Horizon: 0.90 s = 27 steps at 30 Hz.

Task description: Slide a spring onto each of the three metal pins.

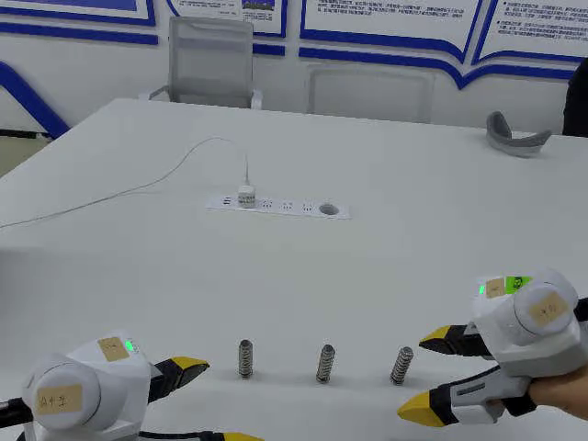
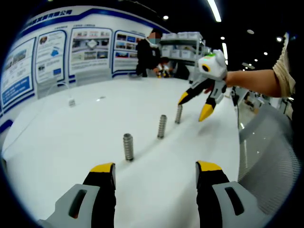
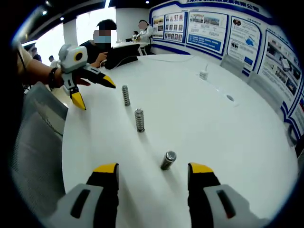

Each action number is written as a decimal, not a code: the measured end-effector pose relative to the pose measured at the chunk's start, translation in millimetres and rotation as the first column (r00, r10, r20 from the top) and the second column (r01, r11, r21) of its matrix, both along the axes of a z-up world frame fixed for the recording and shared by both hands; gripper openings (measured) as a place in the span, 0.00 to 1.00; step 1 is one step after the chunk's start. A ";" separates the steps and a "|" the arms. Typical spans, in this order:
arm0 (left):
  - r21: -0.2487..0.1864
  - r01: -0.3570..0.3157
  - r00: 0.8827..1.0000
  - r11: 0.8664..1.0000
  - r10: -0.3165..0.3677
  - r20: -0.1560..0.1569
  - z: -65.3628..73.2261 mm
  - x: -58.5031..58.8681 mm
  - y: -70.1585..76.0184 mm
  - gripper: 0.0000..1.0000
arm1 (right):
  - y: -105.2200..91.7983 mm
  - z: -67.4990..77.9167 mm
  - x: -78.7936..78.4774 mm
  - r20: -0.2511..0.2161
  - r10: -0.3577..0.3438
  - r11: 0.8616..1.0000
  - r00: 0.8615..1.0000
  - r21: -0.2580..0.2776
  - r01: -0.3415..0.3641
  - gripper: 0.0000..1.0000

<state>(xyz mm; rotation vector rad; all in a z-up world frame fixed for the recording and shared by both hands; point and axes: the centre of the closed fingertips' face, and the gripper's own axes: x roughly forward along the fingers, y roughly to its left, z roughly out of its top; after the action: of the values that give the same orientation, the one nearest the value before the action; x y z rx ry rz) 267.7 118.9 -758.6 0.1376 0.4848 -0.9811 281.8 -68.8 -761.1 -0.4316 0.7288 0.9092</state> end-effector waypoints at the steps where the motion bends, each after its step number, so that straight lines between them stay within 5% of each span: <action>1: -0.002 -0.002 1.000 1.000 0.002 -0.001 0.0 0.5 0.4 0.69 | 0.0 0.2 -1.1 0.005 0.001 1.000 1.000 0.007 -0.001 0.60; 27: -0.017 -0.017 1.000 1.000 0.017 -0.011 -0.8 -1.0 4.1 0.71 | -1.5 3.3 -15.3 0.069 -0.036 0.991 0.997 0.130 0.027 0.65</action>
<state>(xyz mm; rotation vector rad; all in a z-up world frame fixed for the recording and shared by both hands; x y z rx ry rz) 266.8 123.0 -759.5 0.1128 0.4866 -0.9699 266.5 -70.3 -757.8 -0.3353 0.6066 0.9013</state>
